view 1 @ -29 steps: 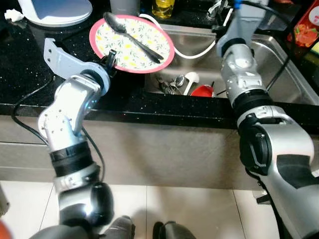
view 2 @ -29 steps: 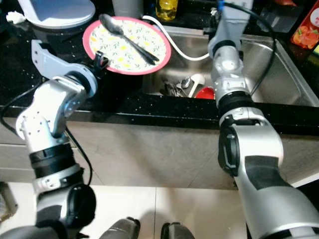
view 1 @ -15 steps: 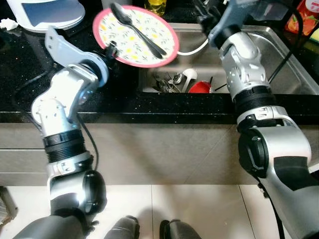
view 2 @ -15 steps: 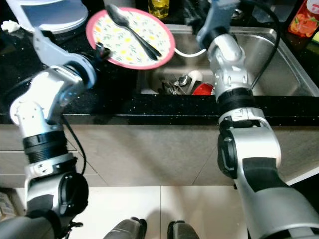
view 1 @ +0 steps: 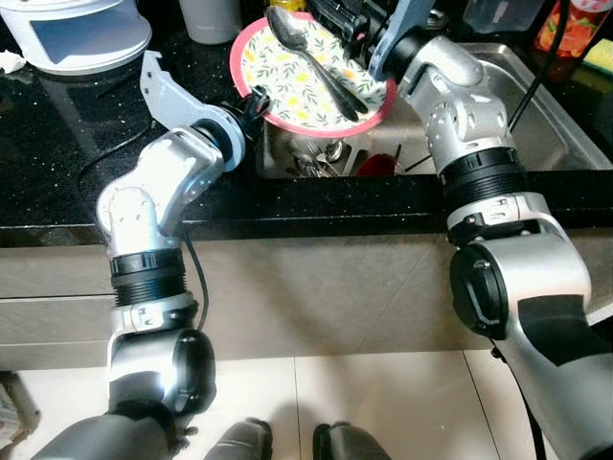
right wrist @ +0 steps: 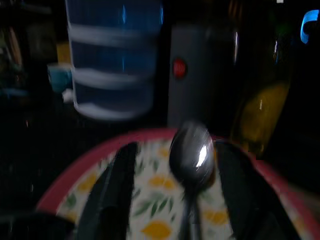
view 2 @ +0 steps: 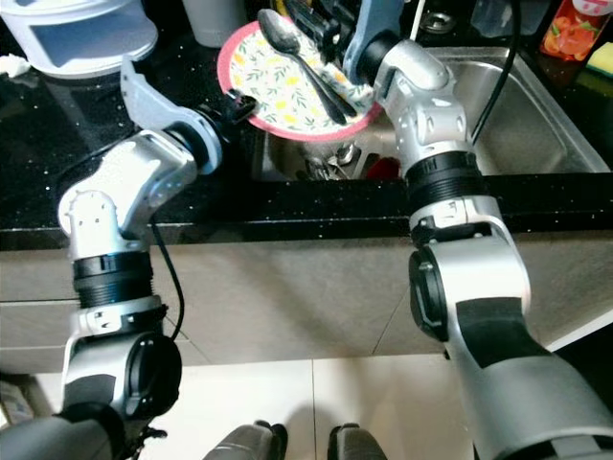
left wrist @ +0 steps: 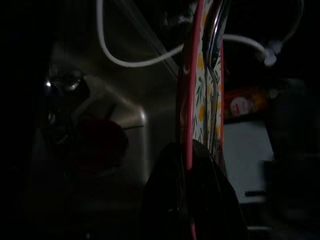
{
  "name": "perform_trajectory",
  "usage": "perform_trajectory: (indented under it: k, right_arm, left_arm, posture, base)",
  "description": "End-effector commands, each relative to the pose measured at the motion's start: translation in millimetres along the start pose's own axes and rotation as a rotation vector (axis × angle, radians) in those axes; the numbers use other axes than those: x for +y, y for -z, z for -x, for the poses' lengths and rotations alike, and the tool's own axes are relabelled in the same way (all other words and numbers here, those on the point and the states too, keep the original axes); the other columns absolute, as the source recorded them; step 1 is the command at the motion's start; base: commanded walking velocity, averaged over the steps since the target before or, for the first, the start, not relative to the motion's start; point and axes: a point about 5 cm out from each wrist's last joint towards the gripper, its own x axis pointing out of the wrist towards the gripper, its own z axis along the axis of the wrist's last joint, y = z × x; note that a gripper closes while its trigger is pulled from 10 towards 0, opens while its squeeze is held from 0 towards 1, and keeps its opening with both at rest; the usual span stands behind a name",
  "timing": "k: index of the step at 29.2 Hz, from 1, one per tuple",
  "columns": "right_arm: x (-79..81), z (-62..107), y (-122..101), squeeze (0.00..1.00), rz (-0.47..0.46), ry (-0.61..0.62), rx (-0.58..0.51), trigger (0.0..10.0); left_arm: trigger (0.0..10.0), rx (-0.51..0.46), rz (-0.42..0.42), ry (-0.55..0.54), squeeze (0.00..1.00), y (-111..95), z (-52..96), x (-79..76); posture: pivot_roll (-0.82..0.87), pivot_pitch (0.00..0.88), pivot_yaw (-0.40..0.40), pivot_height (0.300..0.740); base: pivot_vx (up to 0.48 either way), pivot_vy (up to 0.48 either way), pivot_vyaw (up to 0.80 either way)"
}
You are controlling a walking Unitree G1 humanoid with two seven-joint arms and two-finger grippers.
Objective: Kitchen organization
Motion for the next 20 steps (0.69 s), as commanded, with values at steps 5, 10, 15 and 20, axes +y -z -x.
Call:
perform_trajectory:
  k: [5, 10, 15, 20]
  right_arm:
    - [8.0, -1.9, 14.7, 1.00, -0.065, 0.026, 0.080, 10.0]
    - [8.2, 0.1, 34.7, 1.00, -0.075, 0.102, 0.169, 10.0]
    - [-8.3, 5.1, 34.5, 0.00, -0.038, 0.232, 0.209, 10.0]
    - [-13.6, 11.2, 39.4, 0.00, -0.034, 0.268, 0.230, 10.0]
  left_arm:
    - [10.0, 0.004, -0.045, 0.077, 0.00, 3.4, 0.3, -9.6]
    - [10.0, 0.006, -0.040, 0.085, 0.00, 6.3, -0.9, -6.7]
    - [10.0, 0.004, -0.010, 0.094, 0.00, 7.3, -2.8, -6.9]
    - [10.0, 0.008, 0.018, 0.093, 0.00, 11.1, -3.3, -2.3]
  posture:
    - [0.06, 0.083, 0.060, 0.740]
    - [0.05, 0.080, 0.055, 0.740]
    - [0.04, 0.097, 0.048, 0.740]
    - [0.03, 0.093, 0.048, 0.740]
  base:
    - [0.000, 0.000, 0.00]
    - [0.000, 0.000, 0.00]
    - [0.000, 0.000, 0.00]
    - [0.000, 0.000, 0.00]
